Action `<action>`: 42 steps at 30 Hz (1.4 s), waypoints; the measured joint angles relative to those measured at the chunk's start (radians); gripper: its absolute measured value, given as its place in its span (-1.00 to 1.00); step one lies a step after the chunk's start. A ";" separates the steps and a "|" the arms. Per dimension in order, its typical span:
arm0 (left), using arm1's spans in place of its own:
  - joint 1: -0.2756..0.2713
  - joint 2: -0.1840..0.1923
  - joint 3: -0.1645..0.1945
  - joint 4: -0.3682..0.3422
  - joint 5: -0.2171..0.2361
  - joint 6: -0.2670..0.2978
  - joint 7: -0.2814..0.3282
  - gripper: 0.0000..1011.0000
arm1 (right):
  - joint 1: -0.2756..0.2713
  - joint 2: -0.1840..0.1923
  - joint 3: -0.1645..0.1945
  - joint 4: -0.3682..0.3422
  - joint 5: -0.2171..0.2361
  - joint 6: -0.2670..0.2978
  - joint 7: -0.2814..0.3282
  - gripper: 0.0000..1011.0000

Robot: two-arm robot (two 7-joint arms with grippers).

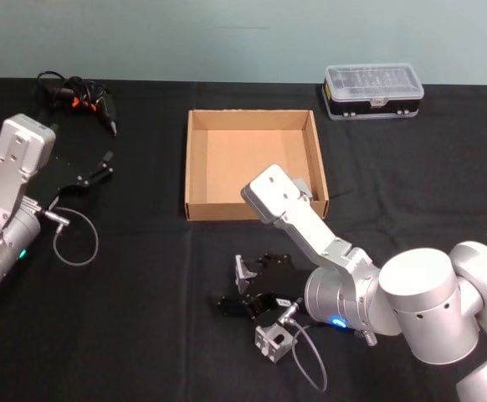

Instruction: Use one hand to pick up the angle iron from the table and place it into the box.

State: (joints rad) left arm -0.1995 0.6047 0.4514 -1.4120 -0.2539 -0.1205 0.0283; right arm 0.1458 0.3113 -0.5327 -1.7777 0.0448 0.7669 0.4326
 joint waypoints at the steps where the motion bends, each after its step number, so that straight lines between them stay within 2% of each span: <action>1: 0.000 0.000 0.000 0.000 0.000 0.000 0.000 1.00 | 0.000 -0.002 0.001 0.002 -0.002 0.003 0.003 0.61; 2: 0.000 0.000 0.000 0.000 0.000 0.000 0.000 1.00 | 0.000 -0.003 0.002 0.003 -0.003 0.004 0.005 0.61; 5: 0.000 0.000 0.000 0.000 0.000 0.000 0.000 1.00 | -0.001 -0.006 0.005 0.006 -0.006 0.006 0.013 0.35; 8: 0.000 0.000 0.000 0.000 0.000 0.000 0.000 1.00 | -0.003 -0.007 0.006 0.007 -0.010 0.006 0.018 0.24; 11: 0.000 0.000 0.000 0.000 0.000 0.000 0.000 1.00 | -0.004 -0.007 0.007 0.008 -0.014 0.002 0.026 -0.03; 12: 0.000 0.000 0.000 0.000 0.000 0.000 0.000 1.00 | -0.004 -0.007 0.007 0.008 -0.014 0.002 0.026 -0.05; 14: 0.000 0.000 0.000 0.000 0.000 0.000 0.000 1.00 | -0.004 -0.007 0.007 0.008 -0.017 -0.002 0.033 -0.22; 22: 0.000 0.000 0.000 0.000 0.000 0.000 0.000 1.00 | -0.008 -0.009 0.008 0.008 -0.022 -0.014 0.039 -0.68; 32: 0.000 0.000 0.000 0.000 0.000 0.000 0.000 1.00 | -0.011 -0.007 0.007 0.007 -0.022 -0.026 0.048 -0.82; 42: 0.000 0.000 0.000 0.000 0.000 0.000 0.000 1.00 | -0.020 0.002 0.025 -0.017 -0.022 -0.050 0.040 -0.83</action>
State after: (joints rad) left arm -0.1995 0.6047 0.4514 -1.4120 -0.2539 -0.1205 0.0283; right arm 0.1260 0.3128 -0.5081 -1.7944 0.0230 0.7170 0.4731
